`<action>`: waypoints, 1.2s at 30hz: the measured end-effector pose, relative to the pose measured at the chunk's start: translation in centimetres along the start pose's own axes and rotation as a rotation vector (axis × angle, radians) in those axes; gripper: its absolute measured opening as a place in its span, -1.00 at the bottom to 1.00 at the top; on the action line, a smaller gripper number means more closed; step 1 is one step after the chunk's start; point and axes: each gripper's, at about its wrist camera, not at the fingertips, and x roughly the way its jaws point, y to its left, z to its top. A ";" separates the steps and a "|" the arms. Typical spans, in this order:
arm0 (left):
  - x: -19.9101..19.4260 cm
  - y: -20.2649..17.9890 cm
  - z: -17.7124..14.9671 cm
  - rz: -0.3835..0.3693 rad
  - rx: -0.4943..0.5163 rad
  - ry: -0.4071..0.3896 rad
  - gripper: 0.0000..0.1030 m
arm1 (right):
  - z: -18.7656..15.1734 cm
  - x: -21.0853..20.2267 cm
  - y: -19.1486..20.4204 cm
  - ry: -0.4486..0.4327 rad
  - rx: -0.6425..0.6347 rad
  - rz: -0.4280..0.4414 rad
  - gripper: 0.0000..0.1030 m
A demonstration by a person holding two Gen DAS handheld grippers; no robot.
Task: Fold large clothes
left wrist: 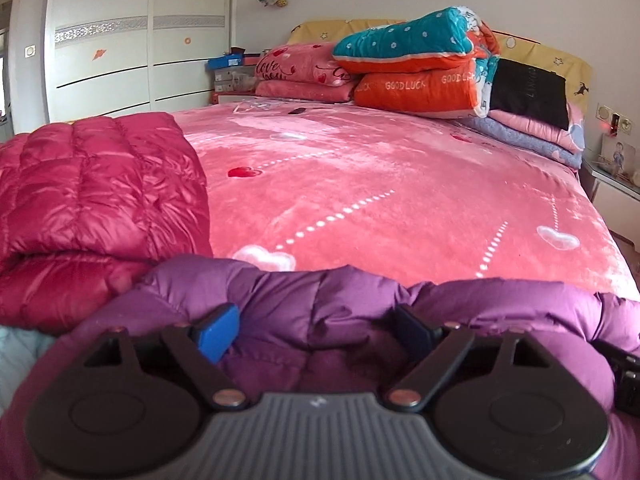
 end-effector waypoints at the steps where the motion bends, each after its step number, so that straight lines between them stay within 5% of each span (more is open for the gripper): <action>1: 0.1 0.1 -0.2 -0.003 0.001 0.000 0.70 | -0.1 0.1 0.1 -0.001 -0.002 -0.001 1.00; 11: -1.7 0.2 0.3 -0.011 0.000 0.008 0.70 | -0.2 -1.5 -1.0 -0.025 0.046 0.036 1.00; 22: -13.7 -0.4 -0.1 -0.077 0.059 -0.064 0.98 | -0.4 -11.0 -2.2 -0.090 0.112 0.025 1.00; 36: -25.4 1.5 -3.1 -0.119 0.096 -0.050 0.98 | -4.1 -25.0 -0.8 -0.113 0.111 -0.031 1.00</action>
